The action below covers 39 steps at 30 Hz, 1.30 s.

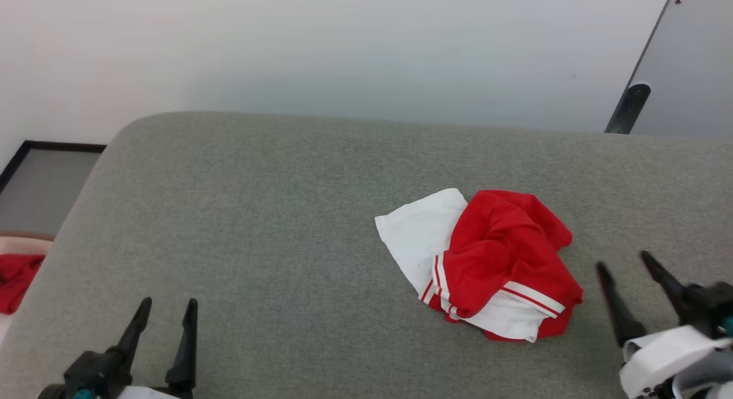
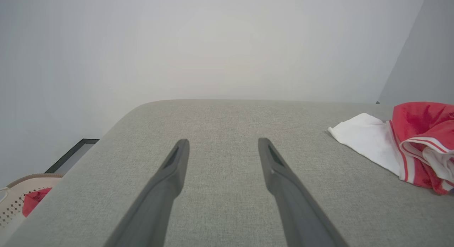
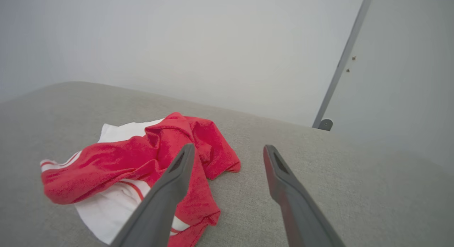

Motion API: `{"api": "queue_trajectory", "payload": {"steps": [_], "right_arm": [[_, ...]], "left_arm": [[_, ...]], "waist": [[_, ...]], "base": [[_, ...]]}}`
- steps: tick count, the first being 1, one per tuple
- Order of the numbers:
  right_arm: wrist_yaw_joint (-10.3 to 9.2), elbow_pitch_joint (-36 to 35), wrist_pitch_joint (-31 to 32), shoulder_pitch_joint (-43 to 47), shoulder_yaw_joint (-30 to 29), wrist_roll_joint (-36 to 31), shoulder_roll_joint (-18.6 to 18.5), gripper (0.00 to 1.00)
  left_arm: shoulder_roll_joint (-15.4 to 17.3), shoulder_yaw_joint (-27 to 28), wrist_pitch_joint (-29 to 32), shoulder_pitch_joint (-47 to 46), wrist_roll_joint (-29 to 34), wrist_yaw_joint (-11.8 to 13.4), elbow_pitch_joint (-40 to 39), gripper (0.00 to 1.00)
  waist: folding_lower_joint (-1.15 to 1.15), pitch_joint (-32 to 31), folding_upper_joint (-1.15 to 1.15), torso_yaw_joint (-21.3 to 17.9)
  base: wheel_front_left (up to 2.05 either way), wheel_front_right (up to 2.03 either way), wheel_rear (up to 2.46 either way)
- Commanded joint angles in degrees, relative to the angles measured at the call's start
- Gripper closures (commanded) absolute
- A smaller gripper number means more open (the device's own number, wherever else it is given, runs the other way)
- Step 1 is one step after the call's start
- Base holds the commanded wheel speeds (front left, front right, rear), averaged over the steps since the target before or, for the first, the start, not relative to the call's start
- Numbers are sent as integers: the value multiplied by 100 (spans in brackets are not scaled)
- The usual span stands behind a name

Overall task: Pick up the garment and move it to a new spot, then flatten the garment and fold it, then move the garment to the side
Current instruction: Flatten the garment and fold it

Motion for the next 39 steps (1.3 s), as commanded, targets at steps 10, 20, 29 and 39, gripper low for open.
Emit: {"api": "queue_trajectory", "payload": {"steps": [10,20,29,39], "right_arm": [[-3,-790,1713,-763,2978,386,-1861,0],[-3,-1201,2480,-1843,4537,681,-2993,0],[-3,-1031,2521,-2381,5221,605,-3210,0],[-3,-825,2352,-2604,5350,405,-3167,64]], "left_arm": [[-337,44,0,-106,18,-68,37,0],[-704,70,0,-315,54,-88,133,0],[-843,1,0,-433,-103,-88,120,0],[-918,-15,-1,-533,-258,-89,99,0]], "waist": [[0,331,0,476],[0,715,0,900],[0,916,0,1073],[0,1040,0,1085]], "base": [[0,0,0],[0,0,0],[0,0,0],[0,0,0]]}}
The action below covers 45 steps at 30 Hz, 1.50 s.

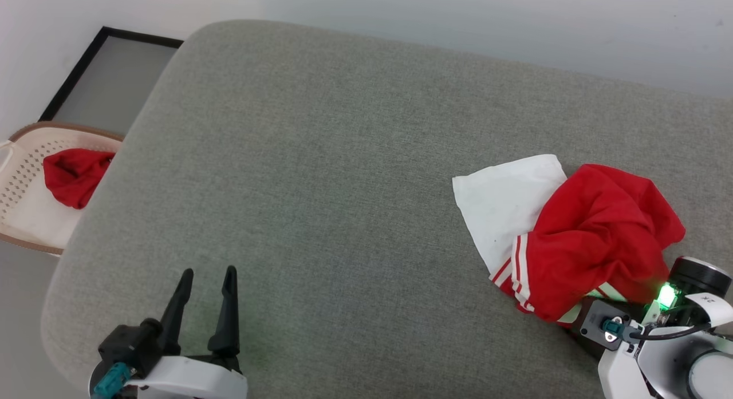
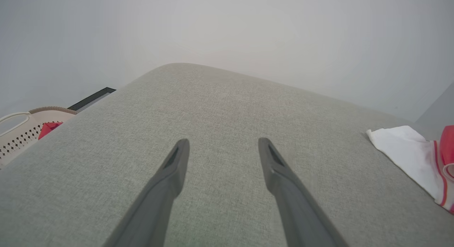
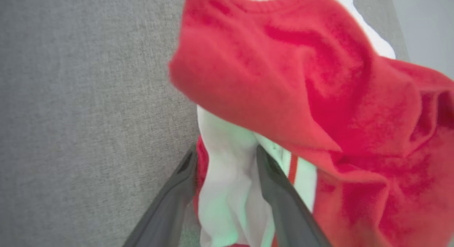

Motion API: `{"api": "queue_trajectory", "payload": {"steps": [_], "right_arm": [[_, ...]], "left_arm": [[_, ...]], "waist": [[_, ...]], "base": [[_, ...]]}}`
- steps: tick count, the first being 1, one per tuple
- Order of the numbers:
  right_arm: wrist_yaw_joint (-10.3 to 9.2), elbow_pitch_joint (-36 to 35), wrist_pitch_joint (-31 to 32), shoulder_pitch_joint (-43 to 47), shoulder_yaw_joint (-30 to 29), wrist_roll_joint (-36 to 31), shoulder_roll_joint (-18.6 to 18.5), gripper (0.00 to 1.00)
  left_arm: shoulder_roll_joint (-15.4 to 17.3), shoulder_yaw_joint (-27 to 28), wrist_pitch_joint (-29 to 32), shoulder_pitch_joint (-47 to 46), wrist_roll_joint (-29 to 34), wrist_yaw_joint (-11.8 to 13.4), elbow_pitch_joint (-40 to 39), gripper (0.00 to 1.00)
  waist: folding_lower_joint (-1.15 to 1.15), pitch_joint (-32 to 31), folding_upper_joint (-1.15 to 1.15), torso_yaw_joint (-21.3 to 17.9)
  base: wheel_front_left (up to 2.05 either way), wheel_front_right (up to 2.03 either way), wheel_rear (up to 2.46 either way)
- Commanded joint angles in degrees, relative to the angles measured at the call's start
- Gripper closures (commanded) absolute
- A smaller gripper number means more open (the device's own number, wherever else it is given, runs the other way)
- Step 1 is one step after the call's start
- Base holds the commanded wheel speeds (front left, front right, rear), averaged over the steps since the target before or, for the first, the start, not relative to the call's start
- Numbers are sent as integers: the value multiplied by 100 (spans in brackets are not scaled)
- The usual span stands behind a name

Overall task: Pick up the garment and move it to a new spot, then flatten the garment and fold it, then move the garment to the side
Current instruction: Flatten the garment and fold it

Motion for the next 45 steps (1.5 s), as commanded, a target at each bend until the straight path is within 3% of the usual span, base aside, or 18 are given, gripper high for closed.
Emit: {"api": "queue_trajectory", "payload": {"steps": [1,2,9,14,20,24,28,33,40,41,42,43,45], "right_arm": [[-6,34,-39,-34,-12,-36,52,89],[-6,52,-52,-46,-22,-59,67,100],[-6,68,-192,123,-410,101,176,100],[-6,-95,-282,436,-1118,653,276,100],[-6,-175,-461,915,-2681,1374,691,100],[-6,136,-578,1253,-3908,1689,1106,100],[-5,629,-732,1473,-4976,1748,1518,100],[-5,1294,-850,1410,-5764,1759,1994,100],[-2,2872,-928,891,-7428,2628,2988,99],[-2,3017,-968,823,-7504,2583,3030,80],[-2,3126,-1022,786,-7547,2518,3056,54],[-2,3231,-1074,745,-7596,2491,3093,2],[-2,3353,-1178,674,-7692,2481,3157,0]], "left_arm": [[-23,4,-2,-42,-36,-14,-6,0],[-28,-2,-2,-43,-41,-14,-4,0],[-17,64,-2,-2,-65,-14,5,0],[14,116,-1,56,-61,-14,-14,0],[105,104,-1,37,-69,-15,-37,0],[183,23,-2,-44,-76,-15,-46,0],[282,-18,-1,-81,-96,-15,-54,0],[376,-51,-1,-124,-122,-15,-68,0],[468,-155,-1,-202,-169,-15,-37,0],[478,-185,-1,-226,-177,-15,-30,0],[492,-195,-1,-246,-192,-15,-28,0],[503,-194,-1,-261,-198,-15,-27,0],[515,-178,-2,-253,-197,-15,-32,0]], "waist": [[0,9,0,-12],[0,11,0,-19],[0,-32,0,-149],[0,-81,0,-353],[0,-118,0,-676],[0,-122,0,-835],[0,-86,0,-958],[0,9,0,-1071],[0,138,0,-1091],[0,158,0,-1084],[0,180,0,-1082],[0,196,0,-1083],[0,217,0,-1103]], "base": [[0,0,0],[0,0,0],[0,0,0],[0,0,0],[0,0,0],[0,0,0],[0,0,0],[0,0,0],[0,0,0],[0,0,0],[0,0,0],[0,0,0],[0,0,0]]}}
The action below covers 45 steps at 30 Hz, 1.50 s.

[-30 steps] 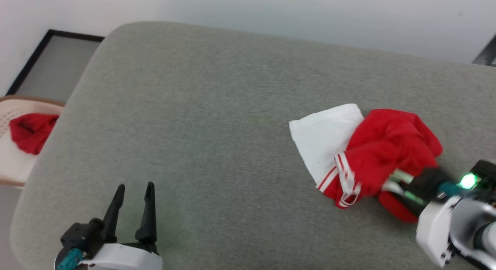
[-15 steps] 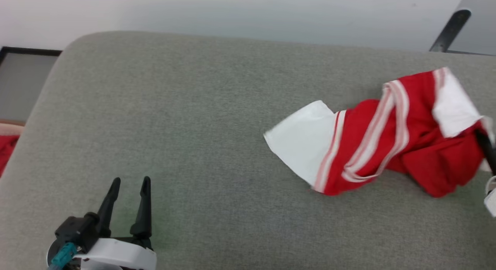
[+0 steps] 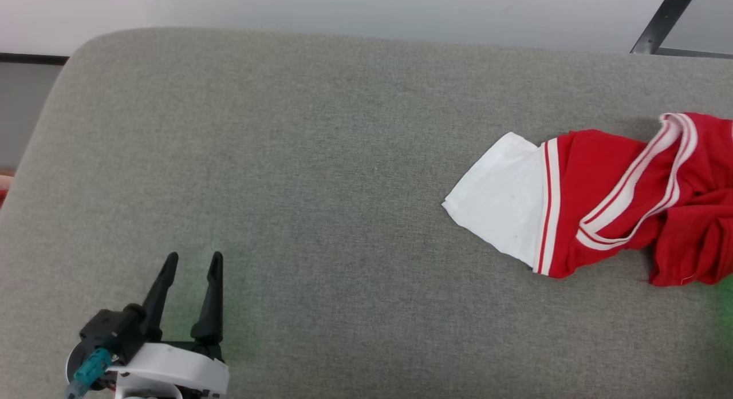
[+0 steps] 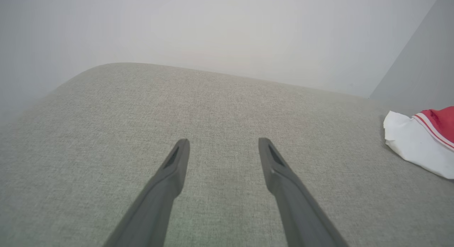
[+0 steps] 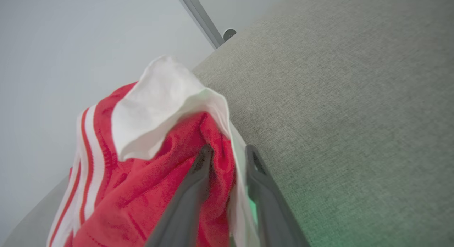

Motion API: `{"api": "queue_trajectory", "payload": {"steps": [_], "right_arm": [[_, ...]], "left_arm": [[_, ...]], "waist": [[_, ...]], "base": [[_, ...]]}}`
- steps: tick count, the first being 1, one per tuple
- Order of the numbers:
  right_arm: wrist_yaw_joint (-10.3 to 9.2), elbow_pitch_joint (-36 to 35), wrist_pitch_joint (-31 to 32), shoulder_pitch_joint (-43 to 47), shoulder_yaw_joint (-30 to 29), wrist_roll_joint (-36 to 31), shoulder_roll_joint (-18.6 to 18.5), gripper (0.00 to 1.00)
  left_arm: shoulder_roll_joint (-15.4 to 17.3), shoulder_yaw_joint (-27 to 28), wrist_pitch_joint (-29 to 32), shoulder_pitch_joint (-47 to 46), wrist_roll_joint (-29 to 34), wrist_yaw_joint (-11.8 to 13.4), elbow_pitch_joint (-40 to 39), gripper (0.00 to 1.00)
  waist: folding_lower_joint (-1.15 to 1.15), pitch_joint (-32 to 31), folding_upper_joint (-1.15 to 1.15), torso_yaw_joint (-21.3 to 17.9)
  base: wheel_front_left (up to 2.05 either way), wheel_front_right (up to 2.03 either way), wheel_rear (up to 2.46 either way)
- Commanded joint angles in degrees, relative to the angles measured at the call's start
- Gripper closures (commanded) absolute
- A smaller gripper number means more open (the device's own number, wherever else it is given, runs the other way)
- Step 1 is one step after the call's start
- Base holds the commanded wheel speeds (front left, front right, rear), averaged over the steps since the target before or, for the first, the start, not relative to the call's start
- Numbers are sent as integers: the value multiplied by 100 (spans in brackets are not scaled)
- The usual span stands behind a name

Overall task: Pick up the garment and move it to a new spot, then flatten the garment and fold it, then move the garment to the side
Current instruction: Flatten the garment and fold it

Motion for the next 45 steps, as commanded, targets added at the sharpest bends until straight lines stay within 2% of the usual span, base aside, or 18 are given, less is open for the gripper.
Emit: {"api": "queue_trajectory", "payload": {"steps": [1,8,12,16,20,23,27,32,35,39,43,45], "right_arm": [[2,63,-121,-57,-88,-50,5,0],[2,115,-458,-143,-481,-6,-161,0],[2,-48,-504,-78,-442,-15,-225,0],[2,-773,-611,303,220,-59,-312,0],[2,-1749,-934,866,970,-91,-512,0],[2,-2393,-1217,1215,1522,-269,-646,0],[1,-3008,-1469,1470,2182,-692,-796,0],[1,-3363,-1577,1554,2689,-1018,-692,0],[1,-3411,-1617,1520,2900,-1185,-572,0],[1,-3358,-1720,1426,3051,-1270,-430,0],[1,-3227,-1854,1361,3123,-1297,-291,0],[1,-3189,-1880,1330,3137,-1300,-269,0]], "left_arm": [[20,16,0,-45,-19,-15,5,0],[87,31,0,-95,-25,-15,-5,0],[138,-35,-1,-168,-98,-15,-39,0],[395,-363,0,-382,-245,-15,-63,0],[951,-939,306,-1052,-644,-15,-96,0],[1422,-1461,1107,-1708,-1073,-15,-128,0],[1842,-2194,2528,-2683,-1839,-13,-26,0],[1975,-2986,4505,-3744,-2693,-8,383,0],[1868,-3237,5362,-4235,-3102,-8,842,0],[1575,-3413,6137,-4734,-3363,61,1557,0],[1258,-3512,6708,-5042,-3585,134,2130,0],[1205,-3531,6796,-5091,-3614,145,2251,0]], "waist": [[0,19,0,-22],[0,16,0,-136],[0,-4,0,-216],[0,-48,0,-268],[0,-128,0,-334],[0,-179,0,-474],[0,-202,0,-726],[0,-67,0,-1112],[0,105,0,-1360],[0,393,0,-1647],[0,652,0,-1862],[0,704,0,-1904]], "base": [[0,0,0],[0,0,0],[0,0,0],[0,0,0],[0,0,0],[0,0,0],[0,0,0],[0,0,0],[0,0,0],[0,0,0],[0,0,0],[0,0,0]]}}
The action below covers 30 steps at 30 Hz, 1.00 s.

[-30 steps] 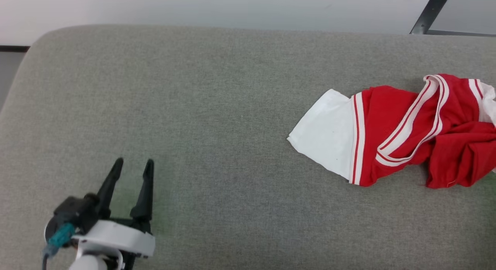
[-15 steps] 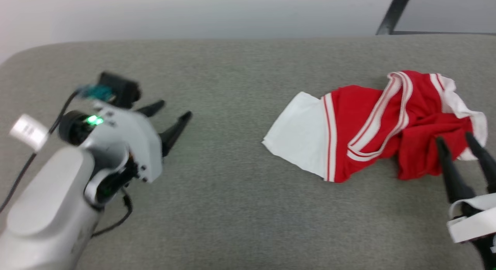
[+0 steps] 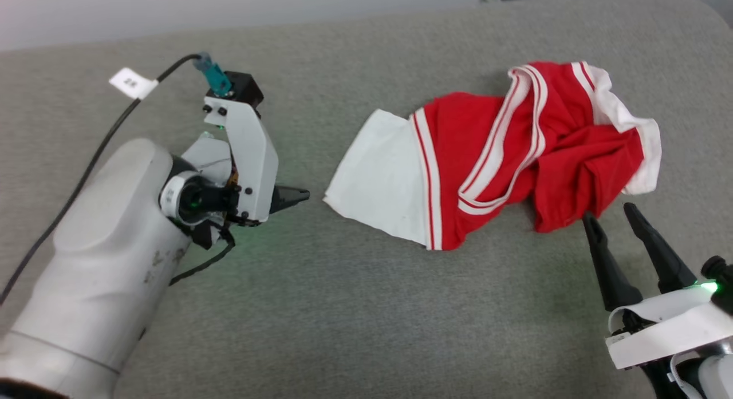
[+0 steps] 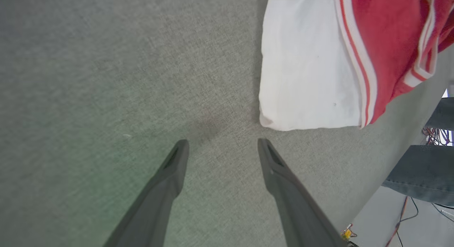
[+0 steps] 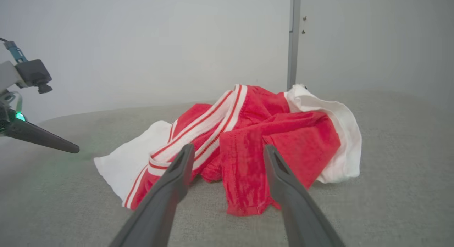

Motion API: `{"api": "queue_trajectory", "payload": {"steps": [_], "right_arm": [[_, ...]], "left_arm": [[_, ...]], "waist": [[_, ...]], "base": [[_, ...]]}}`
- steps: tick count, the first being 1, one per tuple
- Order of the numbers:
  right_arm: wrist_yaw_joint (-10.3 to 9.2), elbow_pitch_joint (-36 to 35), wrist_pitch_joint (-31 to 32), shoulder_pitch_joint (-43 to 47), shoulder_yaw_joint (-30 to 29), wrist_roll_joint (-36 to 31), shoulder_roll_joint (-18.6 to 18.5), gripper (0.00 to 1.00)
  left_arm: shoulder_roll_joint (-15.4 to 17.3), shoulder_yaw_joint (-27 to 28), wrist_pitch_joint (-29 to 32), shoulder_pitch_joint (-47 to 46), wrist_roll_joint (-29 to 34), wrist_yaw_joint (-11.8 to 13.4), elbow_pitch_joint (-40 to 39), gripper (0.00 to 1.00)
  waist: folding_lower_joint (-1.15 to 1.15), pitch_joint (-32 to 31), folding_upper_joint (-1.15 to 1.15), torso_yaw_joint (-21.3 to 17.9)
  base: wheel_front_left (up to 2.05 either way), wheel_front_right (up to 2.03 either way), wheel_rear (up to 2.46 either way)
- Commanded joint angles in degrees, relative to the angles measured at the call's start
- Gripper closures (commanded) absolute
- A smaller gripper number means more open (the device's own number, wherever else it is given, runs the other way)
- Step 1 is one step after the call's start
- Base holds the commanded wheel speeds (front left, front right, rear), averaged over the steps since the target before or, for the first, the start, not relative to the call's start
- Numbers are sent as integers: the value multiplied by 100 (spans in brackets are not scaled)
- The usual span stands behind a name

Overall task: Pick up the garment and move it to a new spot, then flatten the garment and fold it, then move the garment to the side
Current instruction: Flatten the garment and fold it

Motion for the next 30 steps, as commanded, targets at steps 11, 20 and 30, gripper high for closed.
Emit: {"api": "queue_trajectory", "payload": {"steps": [11,20,30], "right_arm": [[0,316,-249,-349,260,-13,155,0],[0,400,-301,-440,385,-7,130,0],[0,371,-295,-488,412,15,27,0]], "left_arm": [[-507,-192,311,-191,-163,-3,830,0],[-638,-371,588,-70,-167,35,1054,0],[-851,-592,413,133,-99,-32,1248,100]], "waist": [[0,518,0,-528],[0,459,0,-469],[0,402,0,-328]], "base": [[0,0,0],[0,0,0],[0,0,0]]}}
